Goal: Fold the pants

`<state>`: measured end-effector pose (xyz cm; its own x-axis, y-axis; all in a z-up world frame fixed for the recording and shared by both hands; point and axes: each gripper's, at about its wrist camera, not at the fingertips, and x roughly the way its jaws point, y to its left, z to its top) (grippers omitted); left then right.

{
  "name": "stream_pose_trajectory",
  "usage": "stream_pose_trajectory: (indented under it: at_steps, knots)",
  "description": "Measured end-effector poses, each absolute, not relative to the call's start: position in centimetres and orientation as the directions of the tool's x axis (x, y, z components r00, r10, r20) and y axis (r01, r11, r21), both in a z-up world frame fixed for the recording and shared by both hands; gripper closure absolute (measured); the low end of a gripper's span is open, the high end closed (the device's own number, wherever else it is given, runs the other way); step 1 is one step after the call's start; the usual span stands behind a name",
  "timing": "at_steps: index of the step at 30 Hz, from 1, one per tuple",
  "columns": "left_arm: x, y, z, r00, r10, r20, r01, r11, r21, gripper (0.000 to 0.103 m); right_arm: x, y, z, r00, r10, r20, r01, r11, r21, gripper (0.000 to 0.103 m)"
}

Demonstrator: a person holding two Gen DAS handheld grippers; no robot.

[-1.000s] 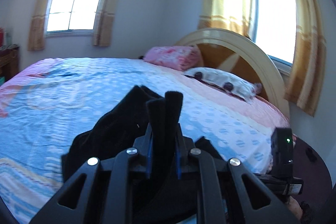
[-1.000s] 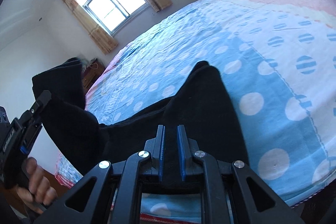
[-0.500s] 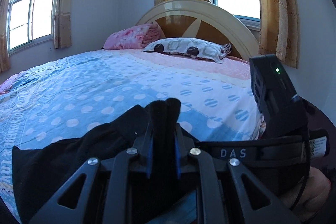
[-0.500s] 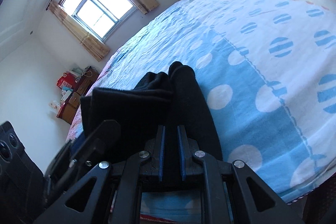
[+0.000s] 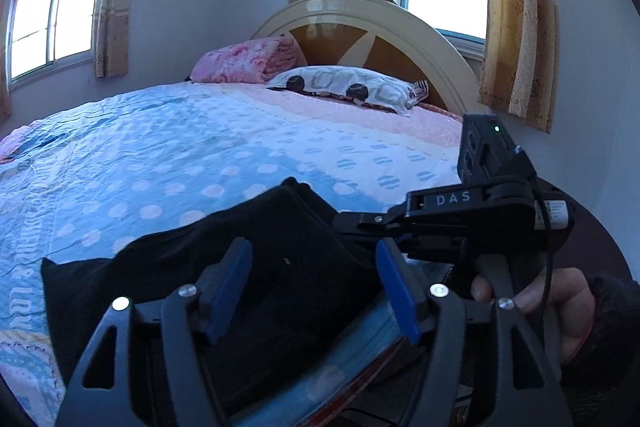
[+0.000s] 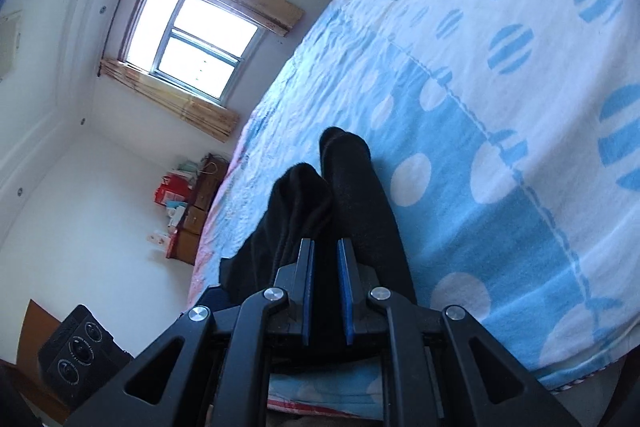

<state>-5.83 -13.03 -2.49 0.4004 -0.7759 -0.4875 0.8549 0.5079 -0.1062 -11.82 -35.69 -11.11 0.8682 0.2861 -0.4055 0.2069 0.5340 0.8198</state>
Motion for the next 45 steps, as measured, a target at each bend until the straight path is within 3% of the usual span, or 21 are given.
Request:
stream_pose_trajectory:
  at_steps: [4, 5, 6, 8, 10, 15, 23, 24, 26, 27, 28, 31, 42, 45]
  knots:
    - [-3.8, -9.2, -1.5, 0.523, -0.702, -0.483, 0.758, 0.642, -0.112, 0.028, -12.0, -35.9, -10.3, 0.878, 0.298, -0.375, 0.169, 0.539, 0.825, 0.089]
    - [-3.2, -8.3, -1.5, 0.552, -0.674, -0.491, 0.729, 0.676, -0.110, 0.028, -11.9, -35.9, -9.8, 0.884, 0.304, -0.356, 0.147, 0.542, 0.828, 0.084]
    - [-2.7, -7.7, -1.7, 0.573, -0.650, -0.500, 0.703, 0.703, -0.107, 0.028, -11.7, -35.9, -9.4, 0.888, 0.309, -0.340, 0.126, 0.547, 0.827, 0.078]
    - [-1.3, -6.4, -2.2, 0.613, -0.593, -0.522, 0.638, 0.761, -0.115, 0.028, -11.5, -35.5, -8.6, 0.889, 0.314, -0.334, 0.100, 0.579, 0.809, 0.041]
    - [-0.2, -5.7, -3.1, 0.623, -0.551, -0.556, 0.587, 0.799, -0.134, 0.028, -10.6, -34.8, -8.1, 0.883, 0.299, -0.361, 0.099, 0.634, 0.767, 0.035]
    - [1.6, -4.9, -5.4, 0.613, -0.485, -0.624, 0.503, 0.848, -0.166, 0.028, -7.7, -32.6, -7.7, 0.844, 0.287, -0.452, 0.088, 0.759, 0.645, 0.035]
    - [1.8, -4.9, -7.2, 0.619, -0.430, -0.657, 0.474, 0.872, -0.123, 0.028, -4.5, -31.7, -9.2, 0.803, 0.216, -0.555, 0.115, 0.859, 0.499, 0.036]
    - [1.8, -4.8, -7.2, 0.622, -0.426, -0.657, 0.469, 0.874, -0.123, 0.028, -4.3, -31.4, -9.3, 0.796, 0.203, -0.570, 0.112, 0.877, 0.467, 0.038]
    - [2.0, -4.6, -7.2, 0.621, -0.426, -0.658, 0.463, 0.877, -0.131, 0.028, -4.3, -30.3, -9.1, 0.777, 0.175, -0.605, 0.095, 0.917, 0.388, 0.061]
    - [2.0, -4.5, -7.2, 0.621, -0.427, -0.658, 0.461, 0.877, -0.134, 0.028, -4.4, -30.1, -9.1, 0.770, 0.171, -0.615, 0.092, 0.923, 0.372, 0.067]
    - [2.0, -4.5, -7.2, 0.622, -0.427, -0.656, 0.461, 0.877, -0.134, 0.028, -4.6, -30.2, -9.1, 0.771, 0.179, -0.611, 0.090, 0.920, 0.382, 0.074]
    - [2.1, -4.5, -7.2, 0.625, -0.421, -0.657, 0.457, 0.880, -0.130, 0.028, -5.5, -31.1, -9.0, 0.792, 0.204, -0.576, 0.094, 0.891, 0.444, 0.078]
    - [2.3, -4.9, -7.8, 0.628, -0.365, -0.687, 0.440, 0.895, -0.073, 0.026, -7.0, -29.4, -6.4, 0.848, 0.110, -0.519, 0.090, 0.934, 0.346, 0.080]
    - [2.2, -5.0, -7.6, 0.636, -0.359, -0.683, 0.439, 0.896, -0.061, 0.019, -7.7, -28.7, -5.0, 0.867, 0.026, -0.497, 0.108, 0.965, 0.239, 0.080]
